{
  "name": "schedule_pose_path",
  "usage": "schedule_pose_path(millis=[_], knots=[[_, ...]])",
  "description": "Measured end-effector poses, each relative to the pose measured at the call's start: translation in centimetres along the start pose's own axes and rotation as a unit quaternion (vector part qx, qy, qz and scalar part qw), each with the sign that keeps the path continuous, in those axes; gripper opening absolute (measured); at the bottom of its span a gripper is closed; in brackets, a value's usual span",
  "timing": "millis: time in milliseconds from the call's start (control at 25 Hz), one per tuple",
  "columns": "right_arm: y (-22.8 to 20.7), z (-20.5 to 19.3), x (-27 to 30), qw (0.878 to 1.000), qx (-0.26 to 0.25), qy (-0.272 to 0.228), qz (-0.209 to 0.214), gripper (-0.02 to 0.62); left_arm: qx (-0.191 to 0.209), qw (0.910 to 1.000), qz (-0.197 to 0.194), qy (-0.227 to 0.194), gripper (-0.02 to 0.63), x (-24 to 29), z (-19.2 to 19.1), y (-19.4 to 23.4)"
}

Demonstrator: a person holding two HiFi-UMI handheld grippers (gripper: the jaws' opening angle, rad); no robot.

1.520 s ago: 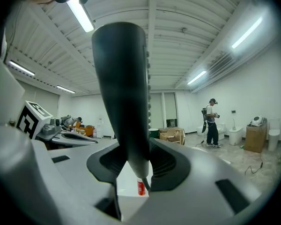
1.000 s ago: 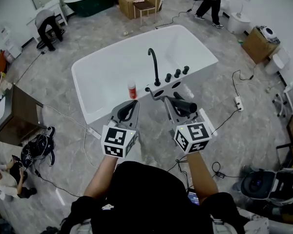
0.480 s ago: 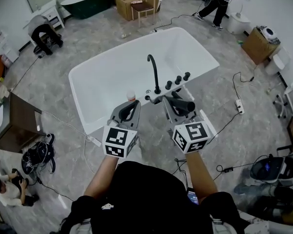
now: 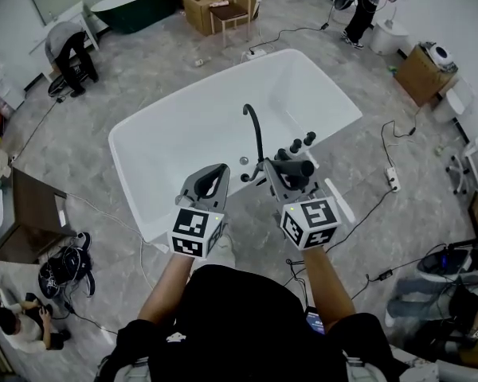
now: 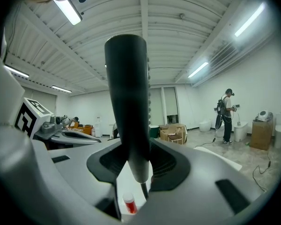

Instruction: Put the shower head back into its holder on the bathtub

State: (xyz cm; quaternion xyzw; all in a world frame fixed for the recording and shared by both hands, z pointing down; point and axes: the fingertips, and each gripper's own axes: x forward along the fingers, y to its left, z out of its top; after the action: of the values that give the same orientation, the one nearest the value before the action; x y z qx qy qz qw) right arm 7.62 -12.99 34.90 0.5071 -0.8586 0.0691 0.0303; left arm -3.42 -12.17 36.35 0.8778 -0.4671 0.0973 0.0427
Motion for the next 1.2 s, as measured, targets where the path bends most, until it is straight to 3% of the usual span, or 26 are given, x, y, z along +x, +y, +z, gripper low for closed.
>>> schedule_pose_path(millis=[720,1200], knots=[[-1.2,-2.0,12.5,0.997,0.019,0.046,-0.06,0.141,-0.013,0.997,-0.071,0.028,0.014,8.4,-1.6,10.9],[-3.6,-6.1,15.6,0.994,0.035,0.082,-0.068,0.141,-0.036,0.9928,-0.077,0.084,0.014,12.8,-7.3,12.4]])
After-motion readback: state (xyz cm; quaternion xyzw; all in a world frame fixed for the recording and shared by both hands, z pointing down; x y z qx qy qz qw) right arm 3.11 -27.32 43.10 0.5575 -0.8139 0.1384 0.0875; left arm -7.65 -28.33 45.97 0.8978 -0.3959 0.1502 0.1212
